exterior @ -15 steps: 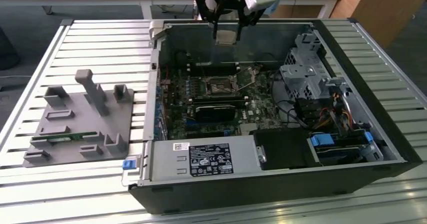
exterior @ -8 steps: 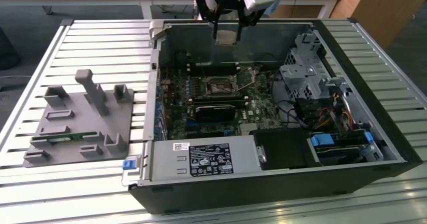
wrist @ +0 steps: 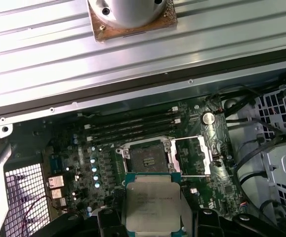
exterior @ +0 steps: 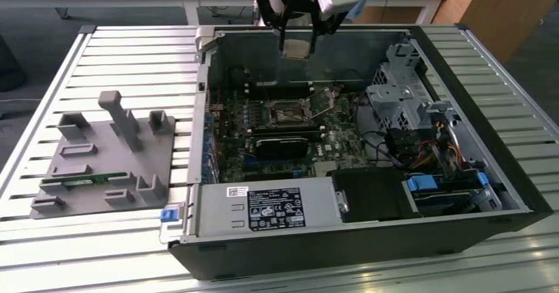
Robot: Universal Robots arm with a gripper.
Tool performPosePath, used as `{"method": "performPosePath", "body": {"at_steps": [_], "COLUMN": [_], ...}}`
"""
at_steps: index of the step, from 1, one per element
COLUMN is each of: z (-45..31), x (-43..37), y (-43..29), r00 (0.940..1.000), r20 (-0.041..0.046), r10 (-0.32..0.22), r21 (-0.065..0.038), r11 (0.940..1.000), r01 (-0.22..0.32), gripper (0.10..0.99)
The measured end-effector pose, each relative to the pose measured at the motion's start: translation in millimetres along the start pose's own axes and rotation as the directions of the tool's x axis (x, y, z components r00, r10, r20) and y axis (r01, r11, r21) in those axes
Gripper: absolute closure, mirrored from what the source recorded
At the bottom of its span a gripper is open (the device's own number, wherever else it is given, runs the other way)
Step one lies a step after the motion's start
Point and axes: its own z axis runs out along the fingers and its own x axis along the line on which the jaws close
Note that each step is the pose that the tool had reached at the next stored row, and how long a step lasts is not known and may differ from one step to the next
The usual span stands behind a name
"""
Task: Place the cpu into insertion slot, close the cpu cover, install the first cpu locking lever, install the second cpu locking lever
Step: 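Place the cpu into insertion slot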
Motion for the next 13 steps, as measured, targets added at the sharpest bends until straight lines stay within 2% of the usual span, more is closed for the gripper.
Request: {"method": "performPosePath", "body": {"at_steps": [13], "z": [0.0], "x": [0.0], "y": [0.0], "r00": [0.9993], "r20": [0.0034], "r10": [0.038], "r21": [-0.001], "r11": [0.9993], "r01": [-0.038], "gripper": [0.553]}}
